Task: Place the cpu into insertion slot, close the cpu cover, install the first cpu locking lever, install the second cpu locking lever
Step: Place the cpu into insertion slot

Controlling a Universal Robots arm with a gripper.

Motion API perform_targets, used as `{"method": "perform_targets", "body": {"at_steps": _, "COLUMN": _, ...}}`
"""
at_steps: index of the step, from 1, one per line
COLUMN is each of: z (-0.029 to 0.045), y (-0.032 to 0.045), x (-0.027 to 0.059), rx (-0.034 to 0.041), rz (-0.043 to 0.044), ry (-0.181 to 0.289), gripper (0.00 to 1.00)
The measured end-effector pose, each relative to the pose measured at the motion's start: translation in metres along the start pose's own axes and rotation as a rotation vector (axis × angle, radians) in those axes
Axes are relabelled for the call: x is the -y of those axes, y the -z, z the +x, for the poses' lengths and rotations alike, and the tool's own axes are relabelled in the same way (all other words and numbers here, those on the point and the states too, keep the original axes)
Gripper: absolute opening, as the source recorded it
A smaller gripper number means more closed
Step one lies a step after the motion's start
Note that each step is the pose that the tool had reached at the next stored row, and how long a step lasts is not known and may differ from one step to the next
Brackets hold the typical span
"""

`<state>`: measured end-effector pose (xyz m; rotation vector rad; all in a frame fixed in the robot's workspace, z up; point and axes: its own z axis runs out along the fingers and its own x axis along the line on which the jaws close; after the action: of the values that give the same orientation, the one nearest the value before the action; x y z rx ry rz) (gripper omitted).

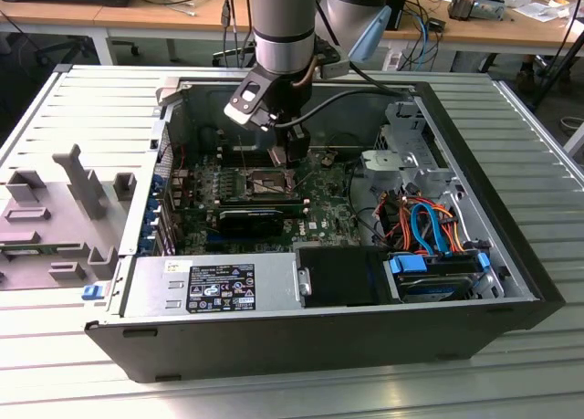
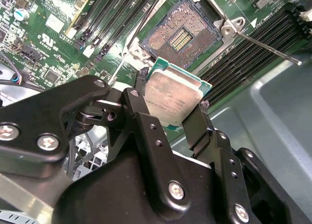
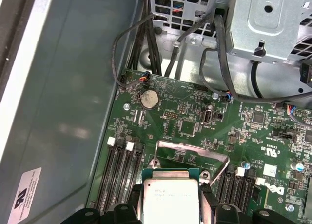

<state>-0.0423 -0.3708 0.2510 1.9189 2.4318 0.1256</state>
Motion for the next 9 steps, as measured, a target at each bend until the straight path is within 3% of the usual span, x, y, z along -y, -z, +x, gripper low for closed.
{"method": "perform_targets", "body": {"at_steps": 9, "z": 0.0, "y": -0.0002, "x": 0.0, "rx": 0.0011, "rz": -0.0002, "ry": -0.012, "gripper": 0.55}}
